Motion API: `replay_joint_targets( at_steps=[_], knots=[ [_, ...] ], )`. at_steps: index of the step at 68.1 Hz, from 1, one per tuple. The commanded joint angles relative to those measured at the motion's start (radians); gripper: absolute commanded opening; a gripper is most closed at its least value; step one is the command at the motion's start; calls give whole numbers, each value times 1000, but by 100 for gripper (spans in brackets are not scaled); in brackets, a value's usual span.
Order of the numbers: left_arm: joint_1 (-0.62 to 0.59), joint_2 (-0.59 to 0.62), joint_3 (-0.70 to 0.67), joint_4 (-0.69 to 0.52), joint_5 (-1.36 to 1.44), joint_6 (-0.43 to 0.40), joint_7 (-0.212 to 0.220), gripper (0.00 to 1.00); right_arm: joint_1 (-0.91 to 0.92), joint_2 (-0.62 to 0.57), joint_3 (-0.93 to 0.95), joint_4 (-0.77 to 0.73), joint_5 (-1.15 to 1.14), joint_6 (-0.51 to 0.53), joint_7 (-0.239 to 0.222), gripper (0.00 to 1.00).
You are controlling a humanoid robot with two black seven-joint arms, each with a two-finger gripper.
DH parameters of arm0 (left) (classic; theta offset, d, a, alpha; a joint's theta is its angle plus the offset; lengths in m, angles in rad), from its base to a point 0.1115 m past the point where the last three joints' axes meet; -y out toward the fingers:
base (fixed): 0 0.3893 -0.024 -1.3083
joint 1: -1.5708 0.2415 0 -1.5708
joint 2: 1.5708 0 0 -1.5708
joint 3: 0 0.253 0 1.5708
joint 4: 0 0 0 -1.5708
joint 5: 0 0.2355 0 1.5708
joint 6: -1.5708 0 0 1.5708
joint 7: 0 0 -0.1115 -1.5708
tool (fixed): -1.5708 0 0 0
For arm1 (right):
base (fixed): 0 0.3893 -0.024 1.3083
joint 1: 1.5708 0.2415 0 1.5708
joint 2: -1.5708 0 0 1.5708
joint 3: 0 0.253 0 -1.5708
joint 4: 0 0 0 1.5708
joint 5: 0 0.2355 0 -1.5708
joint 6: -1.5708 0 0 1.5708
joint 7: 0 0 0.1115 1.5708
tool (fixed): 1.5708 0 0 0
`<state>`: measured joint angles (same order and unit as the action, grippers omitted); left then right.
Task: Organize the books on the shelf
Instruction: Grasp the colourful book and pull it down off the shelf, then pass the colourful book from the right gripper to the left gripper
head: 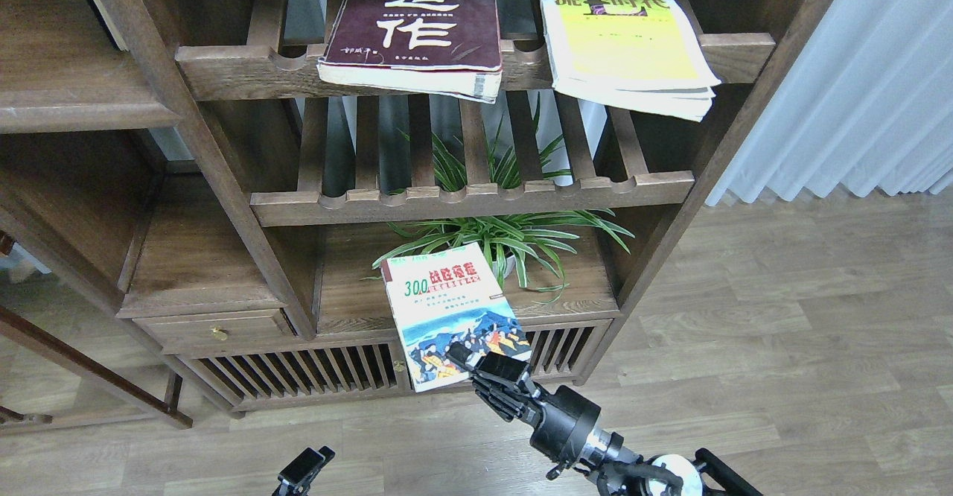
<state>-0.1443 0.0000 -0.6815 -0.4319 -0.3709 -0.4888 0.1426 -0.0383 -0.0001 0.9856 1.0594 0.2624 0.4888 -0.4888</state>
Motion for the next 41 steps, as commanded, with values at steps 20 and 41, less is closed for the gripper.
replay_joint_targets(
  at_steps=[20,41],
  knots=[
    [17,0,-15,-202,-2,0,-6,100,20,0,-62,-111,-5,0,0,7],
    [51,0,-7,-246,-2,0,-5,100,20,0,-65,-168,-6,0,0,7]
  ],
)
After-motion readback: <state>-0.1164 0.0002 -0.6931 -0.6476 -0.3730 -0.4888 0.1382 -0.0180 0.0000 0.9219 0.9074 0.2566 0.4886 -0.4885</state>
